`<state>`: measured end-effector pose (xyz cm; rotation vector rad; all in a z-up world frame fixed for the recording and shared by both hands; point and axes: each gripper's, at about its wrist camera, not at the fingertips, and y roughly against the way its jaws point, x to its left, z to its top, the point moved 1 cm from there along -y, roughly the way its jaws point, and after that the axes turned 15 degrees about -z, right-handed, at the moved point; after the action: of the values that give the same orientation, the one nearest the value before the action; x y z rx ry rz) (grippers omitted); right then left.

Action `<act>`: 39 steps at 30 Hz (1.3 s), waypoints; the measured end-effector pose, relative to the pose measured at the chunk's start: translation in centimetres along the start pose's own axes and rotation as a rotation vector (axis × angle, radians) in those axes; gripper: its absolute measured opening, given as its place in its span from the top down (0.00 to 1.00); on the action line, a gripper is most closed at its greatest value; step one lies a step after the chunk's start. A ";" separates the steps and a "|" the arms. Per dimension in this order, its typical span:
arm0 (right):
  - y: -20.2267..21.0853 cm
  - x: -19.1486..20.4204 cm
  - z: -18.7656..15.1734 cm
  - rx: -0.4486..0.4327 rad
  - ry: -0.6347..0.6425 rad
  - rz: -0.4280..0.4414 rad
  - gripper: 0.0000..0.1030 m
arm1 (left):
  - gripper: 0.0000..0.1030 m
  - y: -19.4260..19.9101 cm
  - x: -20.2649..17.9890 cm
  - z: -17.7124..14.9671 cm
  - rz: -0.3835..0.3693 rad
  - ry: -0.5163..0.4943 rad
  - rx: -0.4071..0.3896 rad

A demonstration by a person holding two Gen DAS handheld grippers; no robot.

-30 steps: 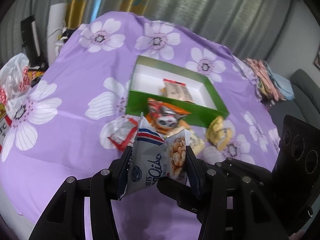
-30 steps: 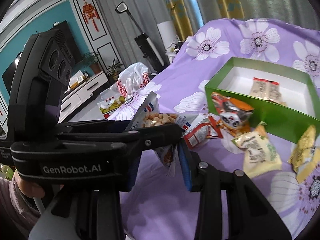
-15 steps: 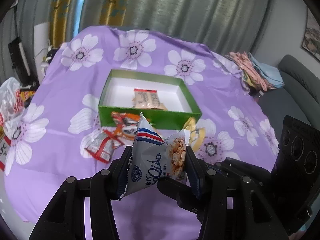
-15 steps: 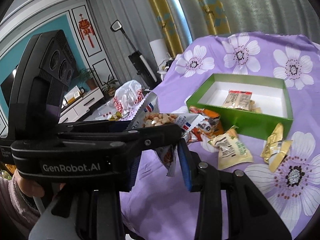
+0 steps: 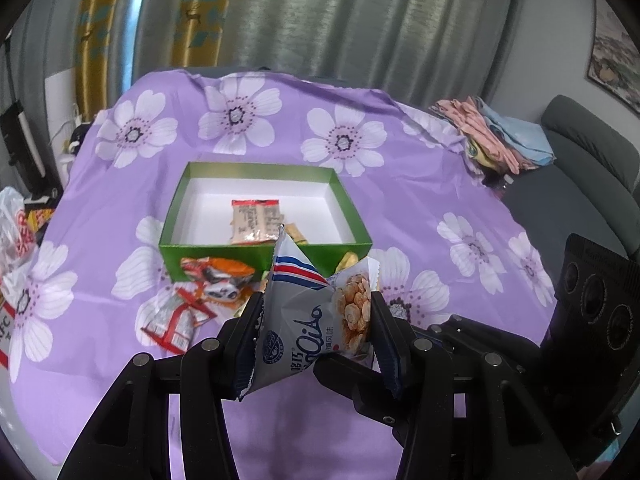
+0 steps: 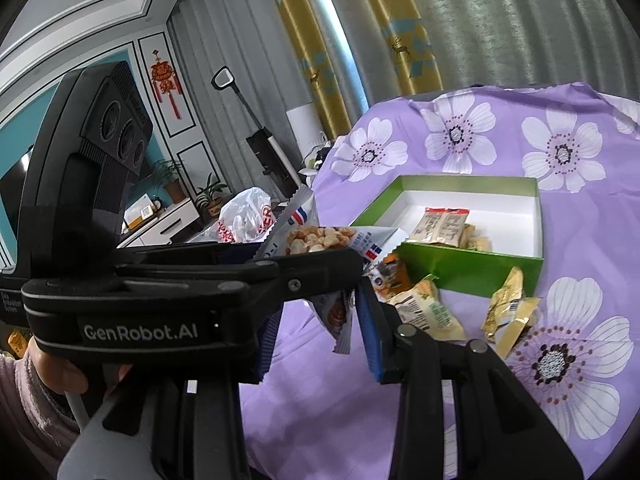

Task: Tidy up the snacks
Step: 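Carry the peanut bag with the left gripper over the green box, then lower the peanut bag into the box and open the left gripper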

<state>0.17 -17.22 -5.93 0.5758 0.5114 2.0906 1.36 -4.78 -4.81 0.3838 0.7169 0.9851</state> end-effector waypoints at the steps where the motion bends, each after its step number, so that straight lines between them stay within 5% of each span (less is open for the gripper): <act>1: 0.0 -0.2 0.1 -0.002 -0.003 -0.002 0.63 | 0.51 -0.2 0.0 0.2 -0.002 -0.004 0.002; 20: -4.5 -4.4 3.7 -0.039 -0.040 -0.031 0.63 | 0.51 -5.5 2.0 5.8 -0.029 -0.029 0.022; 39: -13.6 -8.2 5.4 0.086 -0.060 -0.108 0.60 | 0.50 -13.5 10.0 8.6 -0.099 0.211 0.091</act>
<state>16.19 -16.20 -10.82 0.6443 0.5873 1.9510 19.28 -3.00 -10.44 0.3232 0.9654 0.9090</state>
